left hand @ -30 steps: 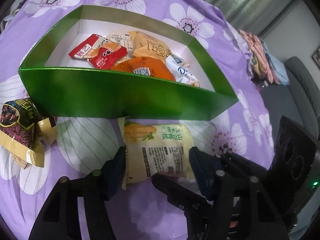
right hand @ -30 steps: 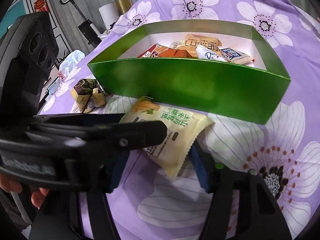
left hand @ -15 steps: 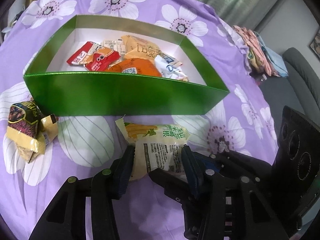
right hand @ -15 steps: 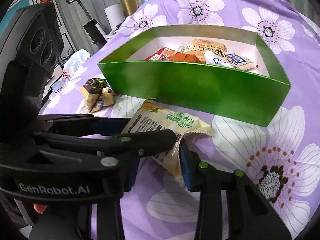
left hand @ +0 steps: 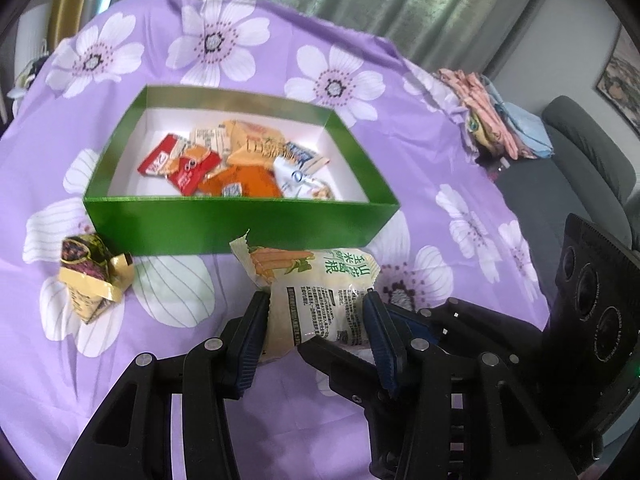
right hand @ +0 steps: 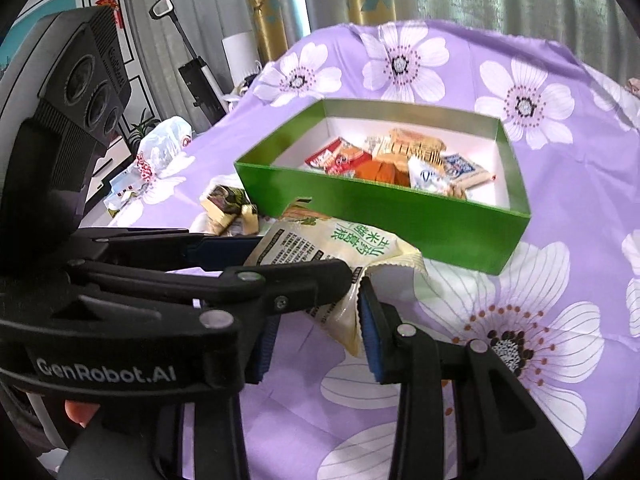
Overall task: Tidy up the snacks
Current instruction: 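Grasp the pale green-and-white packet with the right gripper and lift it, then carry the held packet over the green box and lower it inside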
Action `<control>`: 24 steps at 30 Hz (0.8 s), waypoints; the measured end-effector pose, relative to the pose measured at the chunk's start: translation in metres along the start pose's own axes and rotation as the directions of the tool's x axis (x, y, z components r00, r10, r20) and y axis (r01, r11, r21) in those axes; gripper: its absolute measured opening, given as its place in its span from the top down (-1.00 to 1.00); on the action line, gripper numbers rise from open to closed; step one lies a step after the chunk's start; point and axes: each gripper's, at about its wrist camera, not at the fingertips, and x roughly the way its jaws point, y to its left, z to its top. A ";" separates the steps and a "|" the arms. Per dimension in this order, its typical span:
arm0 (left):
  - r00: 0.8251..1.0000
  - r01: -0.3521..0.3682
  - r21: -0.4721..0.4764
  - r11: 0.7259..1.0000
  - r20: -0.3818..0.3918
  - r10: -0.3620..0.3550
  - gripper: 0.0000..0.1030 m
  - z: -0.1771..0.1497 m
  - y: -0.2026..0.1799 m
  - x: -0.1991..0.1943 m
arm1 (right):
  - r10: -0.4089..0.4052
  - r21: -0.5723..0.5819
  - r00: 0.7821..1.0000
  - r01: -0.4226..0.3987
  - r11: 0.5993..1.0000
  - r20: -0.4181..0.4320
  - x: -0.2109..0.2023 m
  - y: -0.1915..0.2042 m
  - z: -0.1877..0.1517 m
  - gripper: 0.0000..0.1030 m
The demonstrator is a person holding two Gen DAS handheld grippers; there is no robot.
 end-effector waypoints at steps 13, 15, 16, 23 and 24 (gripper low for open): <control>0.998 -0.022 0.060 0.998 0.061 0.018 0.06 0.012 -0.022 -0.026 | -0.012 -0.029 0.997 0.014 0.999 0.081 -0.032 0.007 0.013 0.27; 0.997 -0.026 0.067 0.997 0.069 0.022 0.06 0.013 -0.025 -0.028 | -0.014 -0.035 0.996 0.017 0.999 0.091 -0.035 0.008 0.015 0.27; 0.997 -0.027 0.070 0.997 0.073 0.022 0.06 0.014 -0.027 -0.029 | -0.014 -0.035 0.995 0.017 0.999 0.096 -0.036 0.008 0.015 0.27; 0.995 -0.030 0.089 0.996 0.098 0.021 0.06 0.022 -0.034 -0.035 | -0.014 -0.042 0.991 0.019 0.999 0.131 -0.044 0.004 0.023 0.27; 0.995 -0.030 0.090 0.996 0.100 0.021 0.06 0.023 -0.035 -0.035 | -0.014 -0.041 0.991 0.019 0.999 0.134 -0.045 0.004 0.024 0.27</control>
